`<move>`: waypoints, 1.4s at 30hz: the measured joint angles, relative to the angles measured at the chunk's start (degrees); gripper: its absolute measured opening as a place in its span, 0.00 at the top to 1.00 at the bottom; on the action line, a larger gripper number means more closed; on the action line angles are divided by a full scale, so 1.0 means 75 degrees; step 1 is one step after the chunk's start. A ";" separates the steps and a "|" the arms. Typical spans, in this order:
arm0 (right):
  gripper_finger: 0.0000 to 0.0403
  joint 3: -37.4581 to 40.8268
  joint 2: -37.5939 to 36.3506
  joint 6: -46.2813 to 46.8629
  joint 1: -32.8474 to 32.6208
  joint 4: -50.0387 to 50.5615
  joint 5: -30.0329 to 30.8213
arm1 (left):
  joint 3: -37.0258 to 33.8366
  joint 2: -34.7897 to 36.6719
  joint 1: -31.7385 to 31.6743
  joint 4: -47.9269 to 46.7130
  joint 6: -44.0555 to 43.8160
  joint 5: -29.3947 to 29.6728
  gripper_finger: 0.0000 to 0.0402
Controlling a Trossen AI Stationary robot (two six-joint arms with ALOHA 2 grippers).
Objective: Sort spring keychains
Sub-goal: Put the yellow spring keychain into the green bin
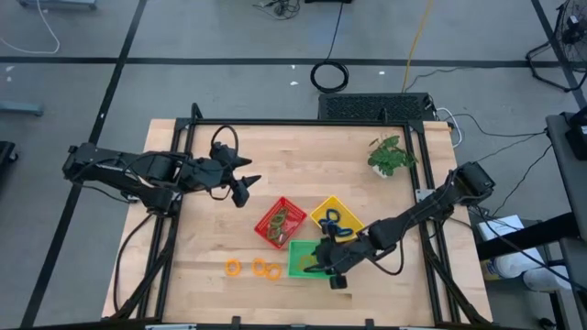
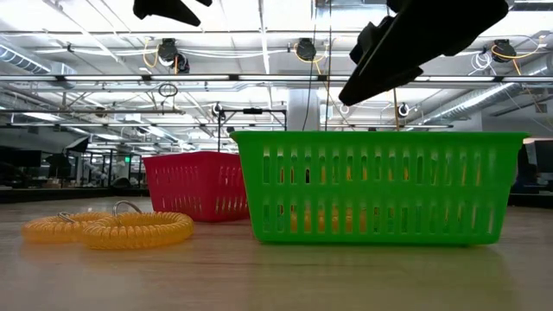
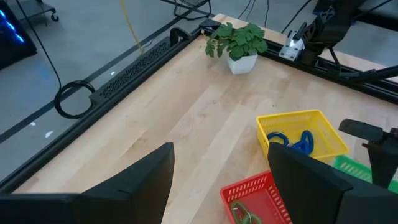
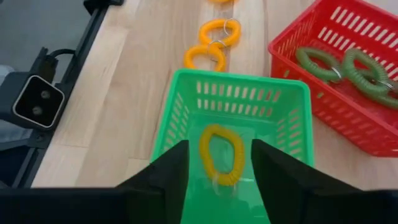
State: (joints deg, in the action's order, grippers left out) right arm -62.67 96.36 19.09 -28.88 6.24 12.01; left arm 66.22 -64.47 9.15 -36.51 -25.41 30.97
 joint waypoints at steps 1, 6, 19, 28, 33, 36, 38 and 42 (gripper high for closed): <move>0.59 0.0000 0.0000 0.0000 0.0000 0.0003 -0.0001 | 0.0000 0.0000 0.0000 -0.0006 0.0002 -0.0001 0.33; 0.56 0.0000 0.0000 -0.0003 0.0003 -0.0159 -0.0005 | 0.0000 0.0000 0.0001 -0.0236 0.0120 -0.0857 0.33; 0.57 0.0006 -0.0066 -0.0064 -0.0007 -0.0280 -0.0001 | -0.0003 -0.0980 0.2199 -0.2784 -0.1483 -0.2936 0.33; 0.58 0.0006 -0.0552 -0.0221 -0.0015 -0.0451 0.0000 | -0.0003 -0.2770 0.3631 -0.2713 -0.3531 -0.2906 0.33; 0.58 0.0006 -0.0782 -0.0402 -0.0023 -0.0551 -0.0002 | -0.0003 -0.4050 0.4188 -0.2713 -0.3669 -0.2929 0.33; 0.58 0.0006 -0.0849 -0.0469 -0.0026 -0.0677 0.0007 | -0.0003 -0.4729 0.4338 -0.2722 -0.3651 -0.3150 0.33; 0.58 0.0006 -0.0867 -0.0475 -0.0026 -0.0683 0.0009 | -0.0003 -0.5096 0.4350 -0.2720 -0.3651 -0.3454 0.33; 0.58 0.0006 -0.0878 -0.0495 -0.0026 -0.0688 0.0003 | 0.0000 -0.5519 0.4336 -0.2720 -0.3632 -0.3780 0.33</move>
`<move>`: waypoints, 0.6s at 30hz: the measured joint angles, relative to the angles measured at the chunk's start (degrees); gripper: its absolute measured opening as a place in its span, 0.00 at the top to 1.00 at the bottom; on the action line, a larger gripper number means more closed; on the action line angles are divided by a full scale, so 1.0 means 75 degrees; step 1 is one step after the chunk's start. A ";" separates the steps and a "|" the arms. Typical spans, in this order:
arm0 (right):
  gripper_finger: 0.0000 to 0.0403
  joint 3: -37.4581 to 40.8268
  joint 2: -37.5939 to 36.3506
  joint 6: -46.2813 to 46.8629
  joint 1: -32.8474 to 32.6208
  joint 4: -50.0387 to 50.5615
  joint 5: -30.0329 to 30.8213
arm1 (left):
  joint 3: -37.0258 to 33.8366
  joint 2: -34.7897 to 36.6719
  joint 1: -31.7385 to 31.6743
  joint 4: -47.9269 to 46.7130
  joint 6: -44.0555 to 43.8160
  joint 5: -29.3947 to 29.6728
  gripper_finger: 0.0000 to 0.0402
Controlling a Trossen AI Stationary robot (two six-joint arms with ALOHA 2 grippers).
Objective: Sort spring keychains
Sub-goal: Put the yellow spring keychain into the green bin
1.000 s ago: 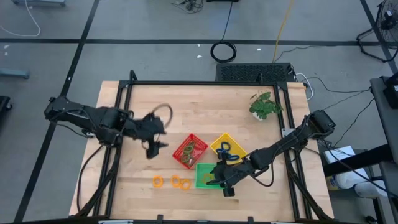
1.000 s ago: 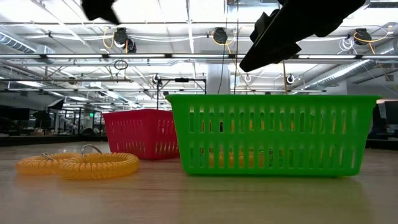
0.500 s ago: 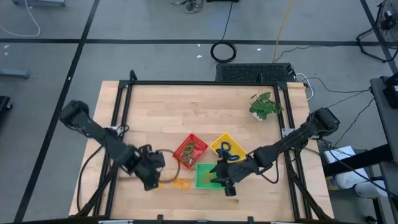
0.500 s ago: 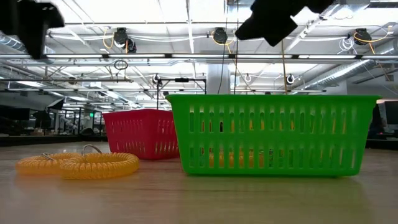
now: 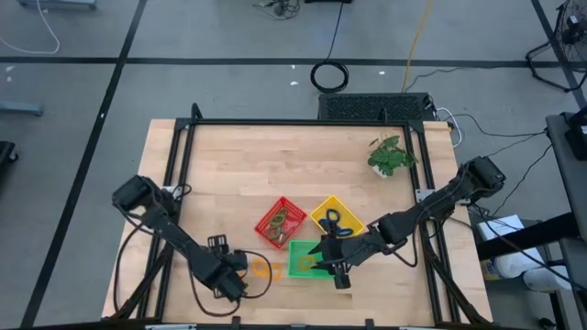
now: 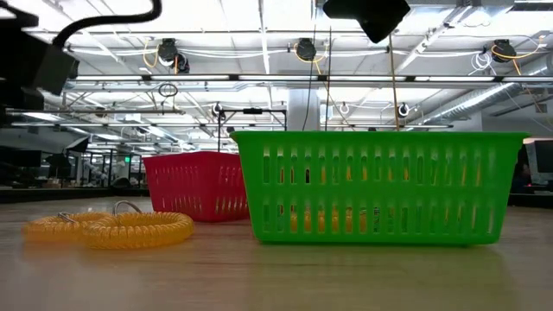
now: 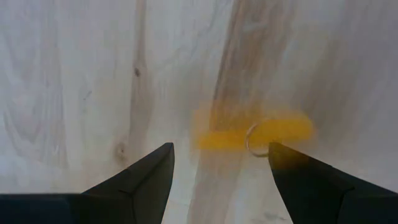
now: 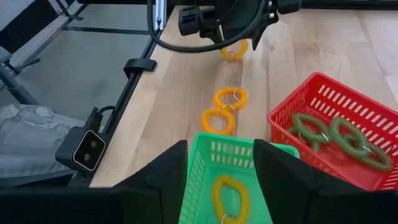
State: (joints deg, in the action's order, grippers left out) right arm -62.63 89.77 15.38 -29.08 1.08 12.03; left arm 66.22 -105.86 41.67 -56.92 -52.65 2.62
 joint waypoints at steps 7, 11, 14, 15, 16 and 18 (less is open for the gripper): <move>0.58 0.0000 0.0000 0.0000 0.0000 0.0003 -0.0005 | 0.0000 -0.0073 -0.0009 0.0003 0.0053 0.0054 0.33; 0.59 0.0000 0.0000 -0.0002 0.0000 0.0003 -0.0006 | 0.0000 -0.0073 -0.0016 0.0013 0.0064 0.0060 0.33; 0.59 0.0000 0.0000 -0.0001 0.0000 0.0003 -0.0006 | 0.0000 -0.0066 -0.0100 -0.0001 0.0047 -0.0028 0.33; 0.59 0.0000 0.0000 -0.0002 0.0000 0.0003 -0.0006 | 0.0000 -0.0025 -0.0133 -0.0039 0.0014 -0.0113 0.33; 0.59 0.0000 0.0000 0.0000 0.0000 0.0003 -0.0006 | 0.0000 0.0059 -0.0161 -0.0075 -0.0030 -0.0145 0.33; 0.59 0.0000 0.0000 -0.0003 0.0000 0.0003 -0.0008 | 0.0000 0.0276 -0.0187 -0.0068 -0.0142 -0.0139 0.33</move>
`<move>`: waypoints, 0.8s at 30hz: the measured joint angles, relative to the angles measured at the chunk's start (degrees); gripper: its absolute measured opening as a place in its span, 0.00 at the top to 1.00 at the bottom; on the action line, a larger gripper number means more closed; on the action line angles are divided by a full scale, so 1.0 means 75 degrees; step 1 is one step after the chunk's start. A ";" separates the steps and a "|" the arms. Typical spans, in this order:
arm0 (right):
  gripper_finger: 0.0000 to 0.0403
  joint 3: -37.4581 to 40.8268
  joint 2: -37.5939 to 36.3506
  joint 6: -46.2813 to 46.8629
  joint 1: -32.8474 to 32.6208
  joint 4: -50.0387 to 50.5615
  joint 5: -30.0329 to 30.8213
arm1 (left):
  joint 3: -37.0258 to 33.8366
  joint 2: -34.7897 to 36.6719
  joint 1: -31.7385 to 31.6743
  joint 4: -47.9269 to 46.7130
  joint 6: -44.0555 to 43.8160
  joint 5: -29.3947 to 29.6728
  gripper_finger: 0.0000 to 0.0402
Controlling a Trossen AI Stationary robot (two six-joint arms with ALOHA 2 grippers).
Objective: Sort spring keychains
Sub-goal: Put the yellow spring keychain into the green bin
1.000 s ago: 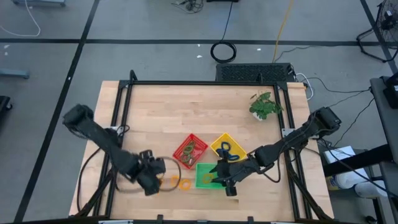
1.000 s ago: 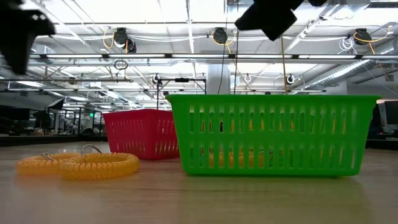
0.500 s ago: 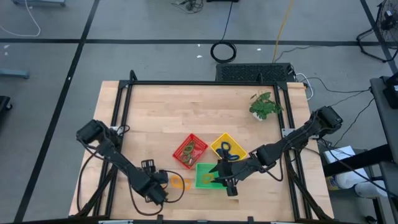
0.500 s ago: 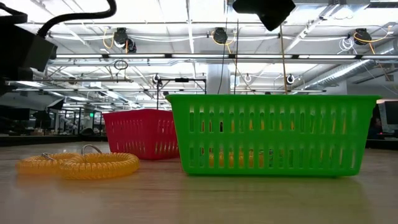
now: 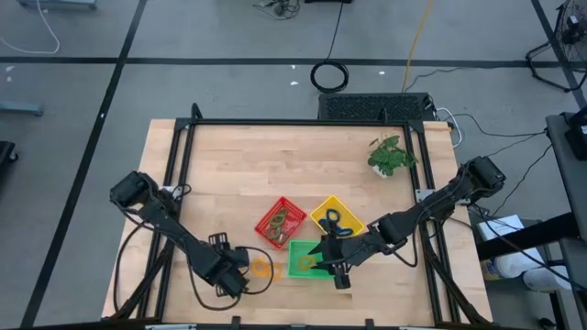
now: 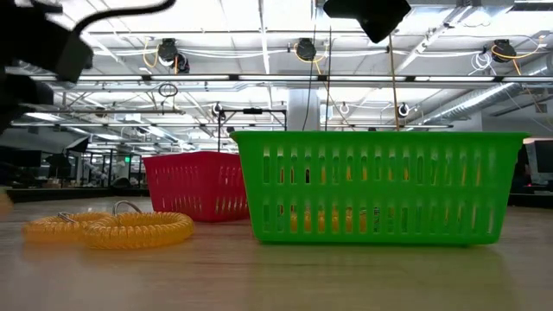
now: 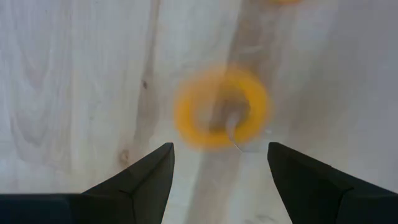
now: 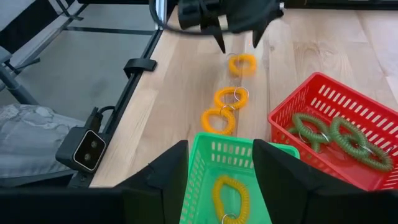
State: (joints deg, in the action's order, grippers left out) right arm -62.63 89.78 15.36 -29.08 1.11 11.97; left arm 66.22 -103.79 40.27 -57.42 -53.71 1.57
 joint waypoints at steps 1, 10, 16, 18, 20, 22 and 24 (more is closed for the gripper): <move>0.59 0.0000 0.0000 0.0001 0.0000 0.0000 0.0000 | 0.0000 0.0120 -0.0019 -0.0006 -0.0039 0.0020 0.33; 0.59 0.0000 0.0000 0.0000 0.0000 0.0000 0.0000 | -0.0004 0.0866 0.0070 0.0547 -0.0024 0.1192 0.33; 0.59 0.0000 0.0000 0.0003 -0.0003 0.0002 0.0000 | -0.0047 0.0547 -0.0023 0.0867 0.0154 0.1344 0.33; 0.59 0.0000 0.0000 0.0003 -0.0003 0.0001 0.0000 | -0.0040 0.0419 -0.0070 0.0908 0.0158 0.1362 0.33; 0.59 0.0000 0.0000 0.0003 -0.0003 0.0001 0.0000 | -0.0038 0.0221 -0.0102 0.0931 0.0202 0.1231 0.33; 0.59 0.0000 0.0000 0.0003 -0.0003 0.0002 0.0000 | -0.0041 0.0063 -0.0137 0.0943 0.0178 0.0936 0.33; 0.59 0.0000 0.0000 0.0003 -0.0003 0.0000 -0.0001 | -0.0041 -0.0072 -0.0152 0.1046 0.0144 0.0646 0.33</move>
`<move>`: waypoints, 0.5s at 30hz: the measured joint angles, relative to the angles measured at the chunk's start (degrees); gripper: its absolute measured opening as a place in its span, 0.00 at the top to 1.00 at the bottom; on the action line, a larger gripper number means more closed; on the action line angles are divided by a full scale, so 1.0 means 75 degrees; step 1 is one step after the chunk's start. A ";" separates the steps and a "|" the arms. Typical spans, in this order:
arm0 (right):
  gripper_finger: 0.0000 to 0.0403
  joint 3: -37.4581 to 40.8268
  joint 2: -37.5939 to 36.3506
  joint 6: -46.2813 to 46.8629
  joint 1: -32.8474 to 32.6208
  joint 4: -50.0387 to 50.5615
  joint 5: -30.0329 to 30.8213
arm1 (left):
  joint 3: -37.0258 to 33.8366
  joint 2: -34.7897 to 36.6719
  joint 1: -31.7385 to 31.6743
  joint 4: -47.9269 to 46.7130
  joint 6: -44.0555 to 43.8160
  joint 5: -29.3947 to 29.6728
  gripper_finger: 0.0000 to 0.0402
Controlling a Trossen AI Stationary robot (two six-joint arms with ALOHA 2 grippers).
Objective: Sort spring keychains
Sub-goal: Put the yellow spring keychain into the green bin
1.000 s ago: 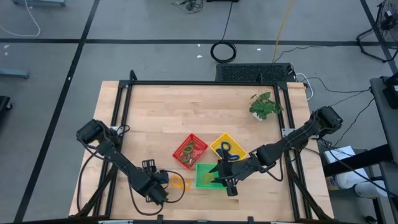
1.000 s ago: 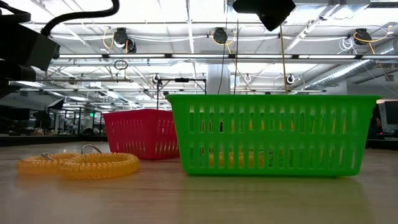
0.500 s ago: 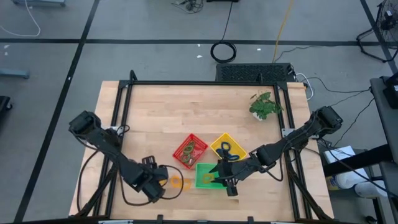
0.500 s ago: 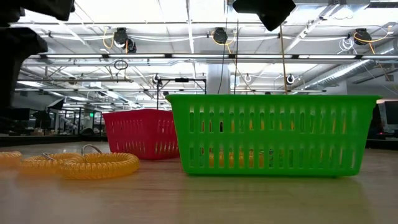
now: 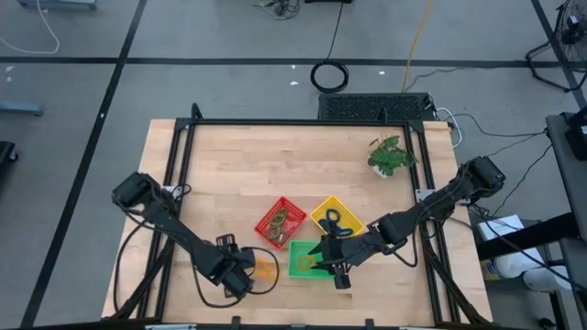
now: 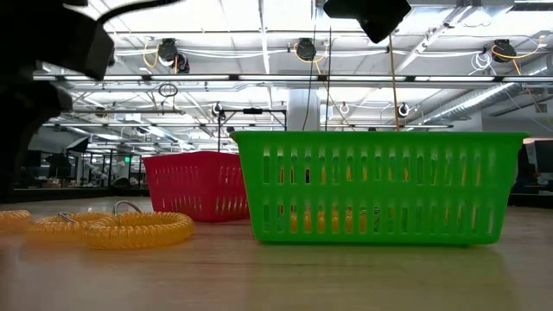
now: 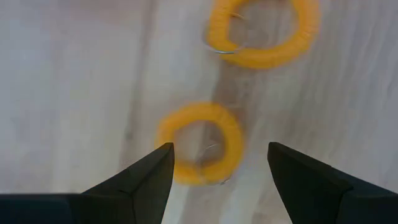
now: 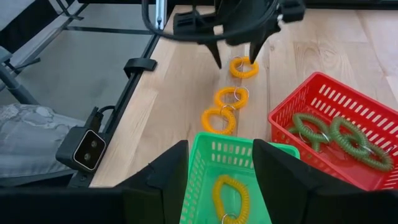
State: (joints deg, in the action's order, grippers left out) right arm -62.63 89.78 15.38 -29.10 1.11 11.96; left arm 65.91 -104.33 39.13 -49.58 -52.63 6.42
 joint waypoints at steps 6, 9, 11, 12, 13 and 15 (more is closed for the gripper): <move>0.59 0.0000 0.0003 0.0000 0.0000 0.0000 0.0000 | 0.0000 -0.0278 -0.0032 0.0420 0.0140 -0.0104 0.33; 0.59 0.0000 0.0003 0.0000 0.0000 0.0000 0.0000 | 0.0006 -0.0345 -0.0037 0.0619 0.0405 -0.0100 0.33; 0.59 0.0000 0.0003 0.0000 0.0000 0.0000 -0.0002 | 0.0017 -0.0399 -0.0054 0.0690 0.0440 -0.0085 0.33; 0.59 0.0000 0.0003 0.0000 0.0000 0.0000 0.0000 | 0.0020 -0.0411 -0.0066 0.0685 0.0441 -0.0082 0.33; 0.59 0.0000 0.0003 0.0000 0.0000 0.0000 -0.0002 | 0.0020 -0.0412 -0.0072 0.0687 0.0444 -0.0096 0.33; 0.59 0.0000 0.0003 0.0000 0.0000 0.0000 -0.0002 | 0.0020 -0.0413 -0.0086 0.0687 0.0457 -0.0121 0.33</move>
State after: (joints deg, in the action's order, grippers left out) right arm -62.63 89.80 15.38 -29.10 1.10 11.94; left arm 66.06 -107.42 38.48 -44.43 -49.20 5.51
